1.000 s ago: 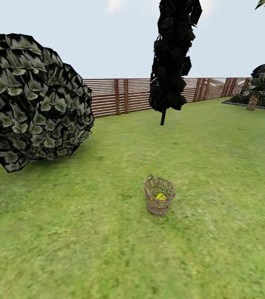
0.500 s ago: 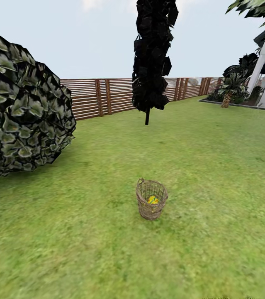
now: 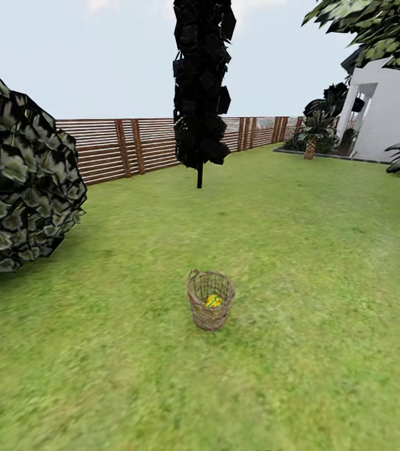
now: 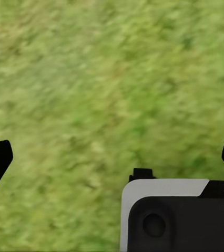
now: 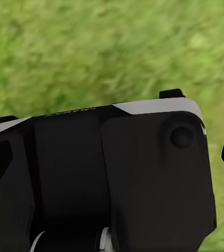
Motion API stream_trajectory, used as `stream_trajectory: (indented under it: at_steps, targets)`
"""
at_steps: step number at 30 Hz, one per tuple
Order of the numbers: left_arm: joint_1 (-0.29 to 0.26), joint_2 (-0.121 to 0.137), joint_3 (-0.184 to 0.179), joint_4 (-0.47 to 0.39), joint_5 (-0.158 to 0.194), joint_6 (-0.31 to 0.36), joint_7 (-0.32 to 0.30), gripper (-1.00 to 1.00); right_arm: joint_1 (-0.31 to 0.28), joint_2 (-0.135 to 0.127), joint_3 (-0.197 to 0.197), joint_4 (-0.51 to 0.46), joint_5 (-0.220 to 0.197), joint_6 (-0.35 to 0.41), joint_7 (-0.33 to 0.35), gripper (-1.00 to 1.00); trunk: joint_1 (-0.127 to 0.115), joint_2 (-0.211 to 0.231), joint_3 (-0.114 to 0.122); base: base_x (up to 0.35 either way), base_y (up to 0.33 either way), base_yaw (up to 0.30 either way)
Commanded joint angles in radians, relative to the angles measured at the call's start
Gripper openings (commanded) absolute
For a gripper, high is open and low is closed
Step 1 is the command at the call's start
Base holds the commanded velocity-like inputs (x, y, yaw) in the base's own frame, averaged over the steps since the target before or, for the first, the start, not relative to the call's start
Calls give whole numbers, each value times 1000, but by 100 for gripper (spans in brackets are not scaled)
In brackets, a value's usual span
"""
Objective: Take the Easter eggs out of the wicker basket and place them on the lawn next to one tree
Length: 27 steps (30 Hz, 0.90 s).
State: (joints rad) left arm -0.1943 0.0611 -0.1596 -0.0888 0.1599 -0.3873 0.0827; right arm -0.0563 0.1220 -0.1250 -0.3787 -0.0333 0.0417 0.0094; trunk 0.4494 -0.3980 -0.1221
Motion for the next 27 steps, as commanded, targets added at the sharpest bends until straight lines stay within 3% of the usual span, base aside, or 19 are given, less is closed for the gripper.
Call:
stream_trajectory:
  at_steps: [1, 12, 27]
  targets:
    - [0, 0, -9, 1, 8, -2, 3, 100, 0, 1, -4, -2, -3, 5, 1, 100, 1, -2, -2, 1, 1, -231]
    - [0, 3, -9, 3, 6, 35, 1, 100, 0, 1, -4, -2, -3, 4, 1, 100, 1, -2, -2, 0, 0, -191]
    - [-2, 4, -2, 4, 9, 69, -56, 100, 0, 1, -4, -2, -3, 4, 1, 100, 1, -2, -2, 0, 0, -21]
